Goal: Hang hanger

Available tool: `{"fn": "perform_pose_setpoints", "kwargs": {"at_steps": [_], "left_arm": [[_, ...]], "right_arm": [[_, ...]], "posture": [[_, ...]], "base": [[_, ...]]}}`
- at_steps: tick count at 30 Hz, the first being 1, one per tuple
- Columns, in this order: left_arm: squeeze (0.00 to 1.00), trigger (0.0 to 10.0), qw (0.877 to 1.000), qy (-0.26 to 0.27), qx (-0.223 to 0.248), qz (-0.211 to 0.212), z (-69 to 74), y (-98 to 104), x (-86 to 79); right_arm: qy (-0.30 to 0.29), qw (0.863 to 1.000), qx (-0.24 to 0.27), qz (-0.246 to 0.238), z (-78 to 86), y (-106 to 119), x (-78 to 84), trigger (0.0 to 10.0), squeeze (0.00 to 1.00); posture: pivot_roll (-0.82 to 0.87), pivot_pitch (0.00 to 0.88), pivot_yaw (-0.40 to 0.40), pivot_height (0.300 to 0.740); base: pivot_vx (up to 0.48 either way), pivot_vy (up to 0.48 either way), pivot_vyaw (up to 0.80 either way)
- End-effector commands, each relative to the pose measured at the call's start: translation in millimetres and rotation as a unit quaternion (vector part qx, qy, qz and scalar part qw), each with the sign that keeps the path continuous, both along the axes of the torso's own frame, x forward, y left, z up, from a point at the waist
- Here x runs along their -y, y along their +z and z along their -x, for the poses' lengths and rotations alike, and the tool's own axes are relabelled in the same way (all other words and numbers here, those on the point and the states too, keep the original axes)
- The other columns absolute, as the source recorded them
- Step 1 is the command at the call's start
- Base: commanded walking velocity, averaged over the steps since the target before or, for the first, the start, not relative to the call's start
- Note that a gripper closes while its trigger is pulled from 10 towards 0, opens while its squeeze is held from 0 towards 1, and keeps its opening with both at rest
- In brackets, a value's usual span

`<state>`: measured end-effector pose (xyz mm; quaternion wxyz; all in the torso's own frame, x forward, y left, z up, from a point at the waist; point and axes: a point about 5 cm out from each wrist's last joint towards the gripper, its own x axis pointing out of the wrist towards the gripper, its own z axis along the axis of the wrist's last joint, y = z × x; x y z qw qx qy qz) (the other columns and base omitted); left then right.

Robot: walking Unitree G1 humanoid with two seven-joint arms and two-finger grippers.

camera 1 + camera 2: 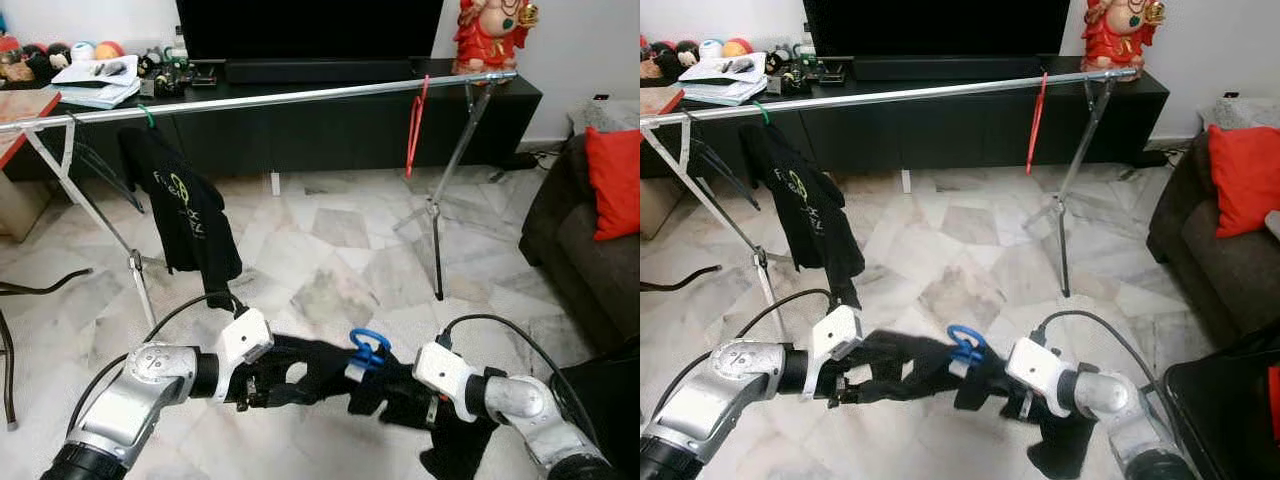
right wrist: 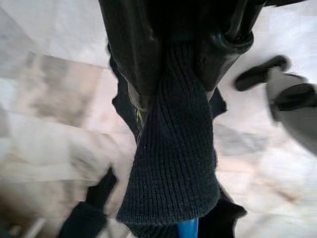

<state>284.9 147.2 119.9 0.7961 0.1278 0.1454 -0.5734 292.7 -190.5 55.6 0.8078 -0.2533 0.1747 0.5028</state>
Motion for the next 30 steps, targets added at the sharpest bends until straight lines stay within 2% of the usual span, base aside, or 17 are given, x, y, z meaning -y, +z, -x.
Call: {"fn": "perform_pose_setpoints", "kwargs": {"at_steps": [1, 6, 10, 11, 13, 14, 18, 22, 30], "left_arm": [[1.00, 10.0, 1.000, -0.005, 0.010, -0.021, -3.9, 1, -4.6], [1.00, 10.0, 1.000, -0.003, 0.011, -0.010, -6.6, 1, -1.7], [1.00, 10.0, 1.000, -0.030, -0.001, -0.001, -1.9, -4, 5.9], [0.78, 10.0, 0.999, -0.044, -0.009, 0.005, -0.8, -5, 8.4], [0.78, 10.0, 0.999, -0.050, -0.014, 0.008, -0.3, -5, 9.6], [0.00, 10.0, 0.998, -0.064, -0.026, 0.013, 1.2, -5, 12.0], [0.00, 10.0, 0.995, -0.088, -0.039, 0.007, 5.3, -9, 15.2], [0.00, 10.0, 0.995, -0.089, -0.039, 0.008, 4.8, -12, 19.7], [0.00, 9.8, 0.996, -0.084, -0.039, -0.012, 4.8, -20, 22.4]], "right_arm": [[0.037, 0.999, 0.001, -0.027, 2.8, 10, -0.3, 0.0, 0.00], [0.072, 0.996, -0.023, -0.040, 9.2, 12, -2.5, 0.0, 0.00], [0.084, 0.995, -0.026, -0.046, 9.8, 13, -5.2, 0.0, 0.00], [0.089, 0.995, -0.026, -0.048, 9.6, 14, -6.6, 0.0, 0.00], [0.090, 0.994, -0.026, -0.048, 9.3, 15, -7.4, 0.0, 0.00], [0.095, 0.994, -0.026, -0.049, 9.3, 16, -8.8, 0.0, 0.00], [0.108, 0.992, -0.024, -0.056, 9.5, 19, -14.6, 0.0, 0.00], [0.125, 0.990, -0.023, -0.065, 10.5, 24, -20.8, 0.0, 0.00], [0.135, 0.988, -0.022, -0.067, 11.2, 28, -22.9, 0.0, 0.00]], "posture": [[-0.03, 0.108, -0.014, 0.740], [-0.04, 0.110, -0.017, 0.740], [-0.04, 0.113, -0.017, 0.740], [-0.04, 0.113, -0.017, 0.740], [-0.04, 0.113, -0.017, 0.740], [-0.04, 0.113, -0.017, 0.740], [-0.04, 0.113, -0.016, 0.740], [-0.05, 0.114, -0.016, 0.740], [-0.05, 0.113, -0.018, 0.740]], "base": [[0.000, 0.000, 0.00], [0.000, 0.000, 0.00], [0.000, 0.000, 0.00], [0.000, 0.000, 0.00], [0.000, 0.000, 0.00], [0.000, 0.000, 0.00], [0.000, 0.000, 0.00], [0.000, 0.000, 0.00], [0.000, 0.000, 0.00]]}}
